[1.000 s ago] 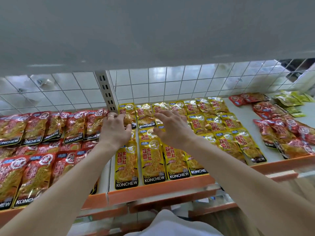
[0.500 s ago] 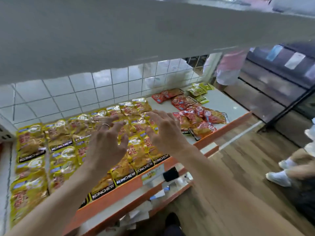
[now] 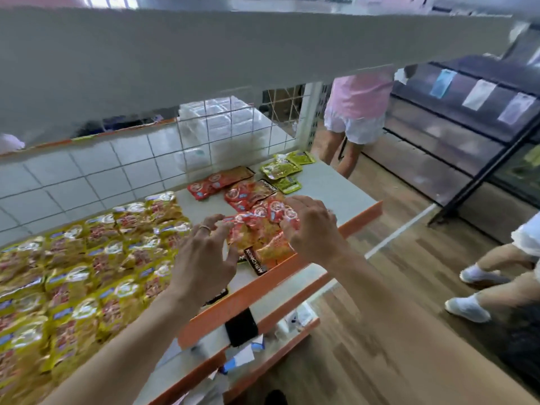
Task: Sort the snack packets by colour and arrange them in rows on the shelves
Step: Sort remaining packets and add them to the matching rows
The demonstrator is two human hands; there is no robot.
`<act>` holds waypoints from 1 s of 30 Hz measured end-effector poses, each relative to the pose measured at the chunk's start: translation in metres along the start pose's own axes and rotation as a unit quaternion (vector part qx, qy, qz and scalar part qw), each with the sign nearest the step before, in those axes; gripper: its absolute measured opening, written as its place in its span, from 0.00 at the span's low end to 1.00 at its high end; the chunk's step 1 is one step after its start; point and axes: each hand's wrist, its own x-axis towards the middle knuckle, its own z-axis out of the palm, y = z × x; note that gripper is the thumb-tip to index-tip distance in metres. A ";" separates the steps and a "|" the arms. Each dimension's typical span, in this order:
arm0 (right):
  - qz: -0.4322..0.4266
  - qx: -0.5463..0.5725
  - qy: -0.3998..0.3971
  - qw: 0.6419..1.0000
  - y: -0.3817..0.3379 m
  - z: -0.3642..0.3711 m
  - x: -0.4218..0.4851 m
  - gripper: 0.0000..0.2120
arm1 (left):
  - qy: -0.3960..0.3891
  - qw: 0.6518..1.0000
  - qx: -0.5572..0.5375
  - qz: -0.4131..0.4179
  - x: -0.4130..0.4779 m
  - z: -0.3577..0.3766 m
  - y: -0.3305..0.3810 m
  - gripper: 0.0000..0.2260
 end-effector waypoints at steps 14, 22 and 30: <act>0.115 0.064 -0.125 0.983 0.092 0.001 0.130 0.20 | -0.087 0.977 0.103 -0.168 0.085 0.076 0.107 0.36; 0.171 -0.018 -0.102 0.980 0.075 0.040 0.181 0.29 | -0.058 0.977 0.085 -0.185 0.091 0.087 0.111 0.28; 0.208 0.103 -0.176 0.957 0.082 0.027 0.193 0.13 | -0.046 0.972 -0.063 -0.220 0.094 0.077 0.114 0.08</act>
